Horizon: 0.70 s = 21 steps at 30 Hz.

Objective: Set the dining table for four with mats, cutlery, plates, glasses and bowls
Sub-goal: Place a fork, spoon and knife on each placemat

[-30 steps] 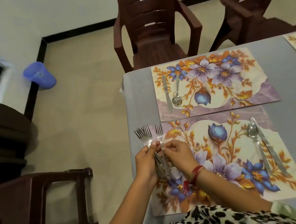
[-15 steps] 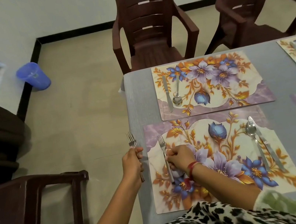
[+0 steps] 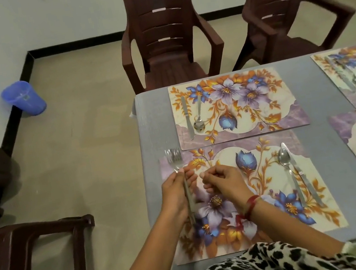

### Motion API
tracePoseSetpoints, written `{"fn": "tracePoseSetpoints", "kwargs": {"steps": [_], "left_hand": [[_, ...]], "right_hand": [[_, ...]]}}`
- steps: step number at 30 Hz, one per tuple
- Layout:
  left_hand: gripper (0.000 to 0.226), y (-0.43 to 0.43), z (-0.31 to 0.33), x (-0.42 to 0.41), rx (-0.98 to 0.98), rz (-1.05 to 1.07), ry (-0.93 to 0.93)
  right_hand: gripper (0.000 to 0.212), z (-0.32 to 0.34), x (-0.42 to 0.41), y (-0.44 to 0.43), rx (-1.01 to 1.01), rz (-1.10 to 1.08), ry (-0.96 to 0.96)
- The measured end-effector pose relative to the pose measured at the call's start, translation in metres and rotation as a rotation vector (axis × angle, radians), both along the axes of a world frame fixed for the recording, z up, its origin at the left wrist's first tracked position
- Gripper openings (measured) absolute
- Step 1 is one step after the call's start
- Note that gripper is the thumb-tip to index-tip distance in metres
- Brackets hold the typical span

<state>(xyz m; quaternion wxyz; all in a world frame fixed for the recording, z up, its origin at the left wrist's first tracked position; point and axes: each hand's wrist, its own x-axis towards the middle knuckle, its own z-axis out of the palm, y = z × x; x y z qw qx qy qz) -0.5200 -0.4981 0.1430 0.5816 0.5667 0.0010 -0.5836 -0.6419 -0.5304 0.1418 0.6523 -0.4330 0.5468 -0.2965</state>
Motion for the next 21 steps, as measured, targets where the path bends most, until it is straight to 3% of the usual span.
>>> {"fn": "tracePoseSetpoints", "kwargs": {"steps": [3, 8, 14, 21], "left_hand": [[0.022, -0.022, 0.01, -0.043, -0.034, -0.068, 0.036], [0.022, -0.067, 0.021, -0.131, -0.037, -0.105, 0.018], [0.018, -0.119, 0.021, -0.257, 0.022, -0.202, -0.028], [0.019, -0.174, 0.028, -0.381, 0.023, -0.381, -0.073]], "right_hand": [[0.006, 0.01, -0.031, -0.015, -0.05, 0.066, -0.024], [0.011, -0.001, -0.107, -0.06, -0.142, 0.018, 0.102], [0.006, 0.01, -0.243, -0.112, 0.05, 0.021, -0.048], [0.01, 0.018, -0.379, -0.159, 0.052, 0.011, -0.077]]}}
